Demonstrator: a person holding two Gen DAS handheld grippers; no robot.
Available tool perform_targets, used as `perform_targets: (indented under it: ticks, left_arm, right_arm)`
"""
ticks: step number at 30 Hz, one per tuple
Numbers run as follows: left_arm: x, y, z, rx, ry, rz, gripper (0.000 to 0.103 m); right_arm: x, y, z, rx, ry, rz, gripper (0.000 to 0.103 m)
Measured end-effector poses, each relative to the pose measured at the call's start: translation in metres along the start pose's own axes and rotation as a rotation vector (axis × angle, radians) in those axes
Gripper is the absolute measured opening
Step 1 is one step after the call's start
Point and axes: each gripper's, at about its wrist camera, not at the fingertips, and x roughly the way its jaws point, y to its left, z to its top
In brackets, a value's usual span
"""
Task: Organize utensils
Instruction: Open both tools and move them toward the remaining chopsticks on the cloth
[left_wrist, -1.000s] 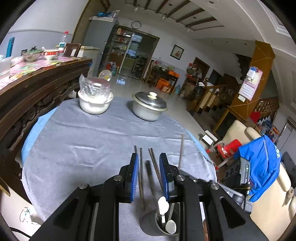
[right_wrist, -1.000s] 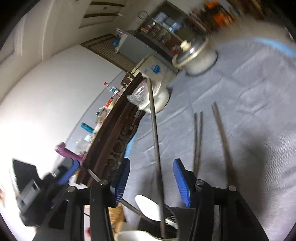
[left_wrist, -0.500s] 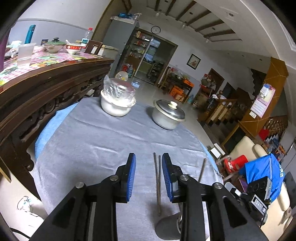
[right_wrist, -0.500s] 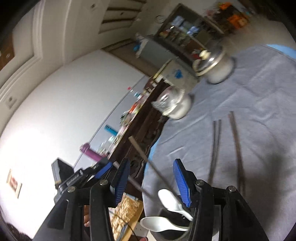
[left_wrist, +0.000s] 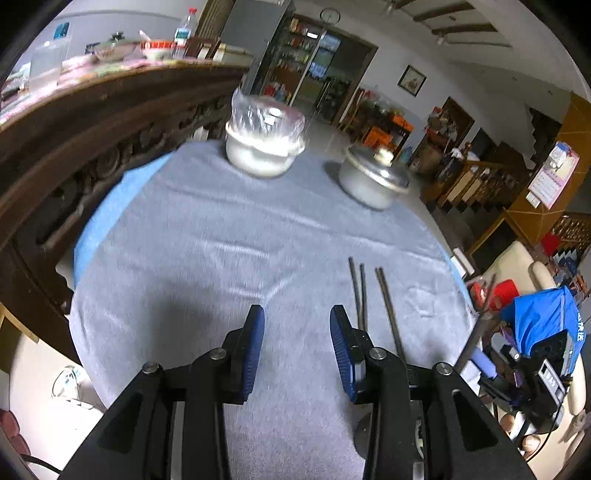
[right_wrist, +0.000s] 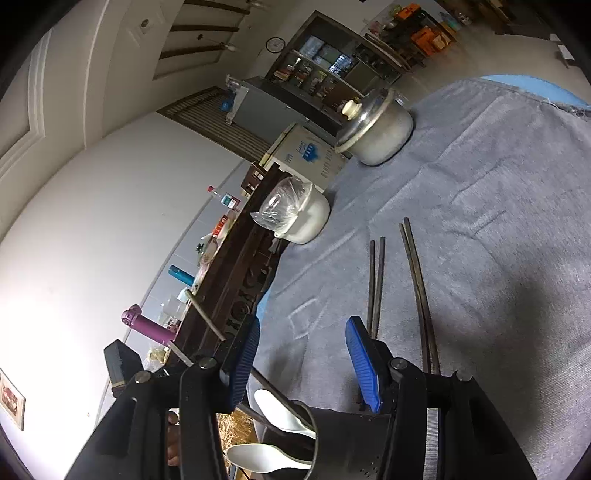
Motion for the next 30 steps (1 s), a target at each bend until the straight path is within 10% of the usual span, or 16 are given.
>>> perform_targets:
  ticks: [30]
  left_arm:
    - [0.08, 0.016, -0.015, 0.082, 0.188, 0.121, 0.04]
  right_arm:
    - [0.049, -0.044, 0.031, 0.027, 0.109, -0.225, 0.045]
